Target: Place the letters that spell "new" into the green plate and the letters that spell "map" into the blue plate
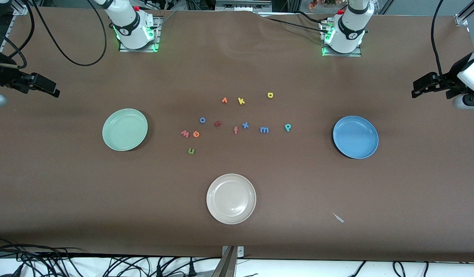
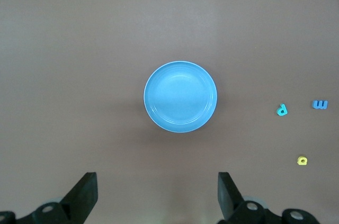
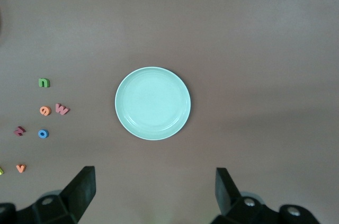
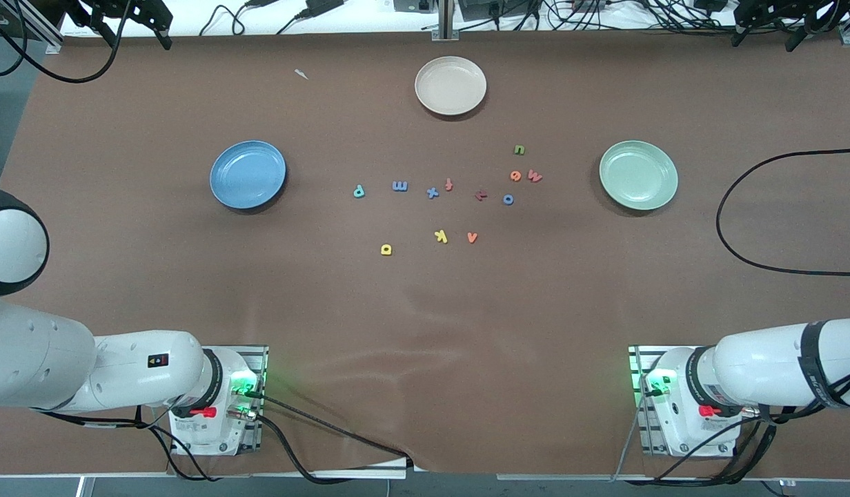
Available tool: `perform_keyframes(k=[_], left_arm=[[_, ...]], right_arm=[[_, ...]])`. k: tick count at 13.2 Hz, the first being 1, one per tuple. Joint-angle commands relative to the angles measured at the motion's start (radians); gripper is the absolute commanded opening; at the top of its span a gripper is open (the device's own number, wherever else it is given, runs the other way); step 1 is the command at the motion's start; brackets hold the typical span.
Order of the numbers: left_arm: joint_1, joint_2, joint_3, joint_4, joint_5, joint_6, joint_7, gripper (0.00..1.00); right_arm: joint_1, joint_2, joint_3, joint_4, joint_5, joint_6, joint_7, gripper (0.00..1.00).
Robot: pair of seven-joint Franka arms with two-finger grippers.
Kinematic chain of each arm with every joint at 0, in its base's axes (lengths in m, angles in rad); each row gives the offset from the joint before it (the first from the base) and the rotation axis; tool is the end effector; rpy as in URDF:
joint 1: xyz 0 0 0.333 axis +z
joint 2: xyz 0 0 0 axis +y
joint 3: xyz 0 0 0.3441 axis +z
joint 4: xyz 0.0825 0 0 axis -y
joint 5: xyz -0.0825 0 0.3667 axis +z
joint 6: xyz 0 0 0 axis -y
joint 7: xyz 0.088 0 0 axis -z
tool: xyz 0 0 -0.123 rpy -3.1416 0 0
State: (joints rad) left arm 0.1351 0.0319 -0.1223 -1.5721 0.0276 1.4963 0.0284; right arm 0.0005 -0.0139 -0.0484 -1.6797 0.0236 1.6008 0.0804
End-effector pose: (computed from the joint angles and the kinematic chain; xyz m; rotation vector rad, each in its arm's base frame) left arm 0.5368 0.0116 0.6130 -3.1155 0.0236 0.1683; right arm 0.5299 -0.0227 0.5971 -3.1102 0.2021 0.1020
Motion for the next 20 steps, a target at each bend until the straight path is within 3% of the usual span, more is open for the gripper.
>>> perform_keyframes(k=[1,20], left_arm=[[0.003,-0.029,0.006,-0.026,-0.018,0.001,0.027,1.0],[0.011,-0.018,0.006,-0.025,-0.02,0.019,0.027,1.0]], right_arm=[[-0.002,-0.02,0.002,-0.011,0.015,0.001,0.002,1.0],[-0.002,-0.02,0.004,-0.011,0.015,-0.004,0.002,1.0]])
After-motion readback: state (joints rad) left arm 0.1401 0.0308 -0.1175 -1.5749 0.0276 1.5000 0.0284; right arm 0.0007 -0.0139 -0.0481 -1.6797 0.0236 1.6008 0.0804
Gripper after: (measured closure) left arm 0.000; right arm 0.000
